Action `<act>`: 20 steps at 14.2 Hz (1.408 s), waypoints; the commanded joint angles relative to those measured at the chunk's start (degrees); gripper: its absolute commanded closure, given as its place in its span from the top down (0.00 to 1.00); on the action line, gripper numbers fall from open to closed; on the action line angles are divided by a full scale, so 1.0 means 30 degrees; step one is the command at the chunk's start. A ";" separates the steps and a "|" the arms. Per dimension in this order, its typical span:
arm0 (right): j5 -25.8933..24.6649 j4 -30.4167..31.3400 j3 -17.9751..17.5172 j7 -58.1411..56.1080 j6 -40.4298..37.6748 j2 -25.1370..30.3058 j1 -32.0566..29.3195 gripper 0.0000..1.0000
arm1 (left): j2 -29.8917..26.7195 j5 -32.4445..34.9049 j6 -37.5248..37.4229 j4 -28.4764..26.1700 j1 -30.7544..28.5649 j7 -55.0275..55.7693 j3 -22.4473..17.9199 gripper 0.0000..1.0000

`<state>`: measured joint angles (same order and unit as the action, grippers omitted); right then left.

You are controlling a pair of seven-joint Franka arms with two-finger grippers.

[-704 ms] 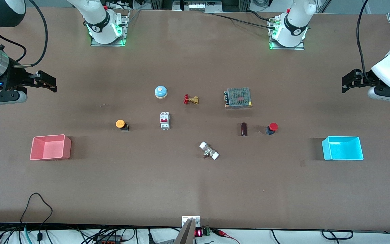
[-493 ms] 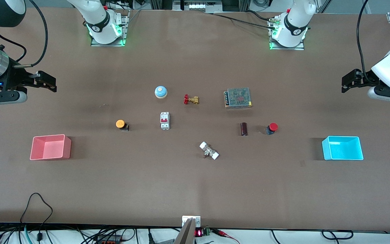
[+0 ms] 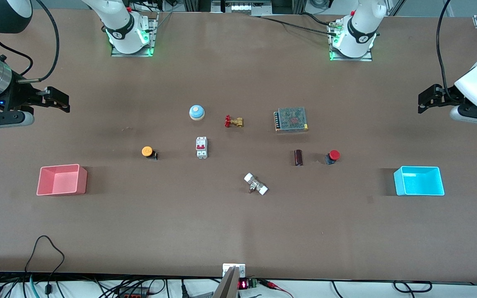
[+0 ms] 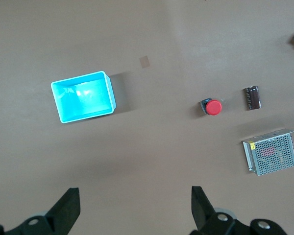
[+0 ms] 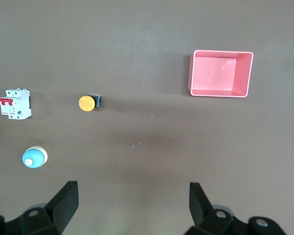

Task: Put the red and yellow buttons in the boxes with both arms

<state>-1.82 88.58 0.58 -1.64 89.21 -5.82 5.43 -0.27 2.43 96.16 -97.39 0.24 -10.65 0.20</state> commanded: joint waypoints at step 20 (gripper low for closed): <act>0.0372 1.0024 -0.2595 0.6461 1.6285 -0.4093 0.1179 1.00 | 0.7938 -0.0575 0.8454 -0.3070 0.2673 0.9490 0.1896 1.00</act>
<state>-1.23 118.42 -6.97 15.76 136.10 -17.10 8.45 24.03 1.52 116.83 -102.84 6.67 14.56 6.26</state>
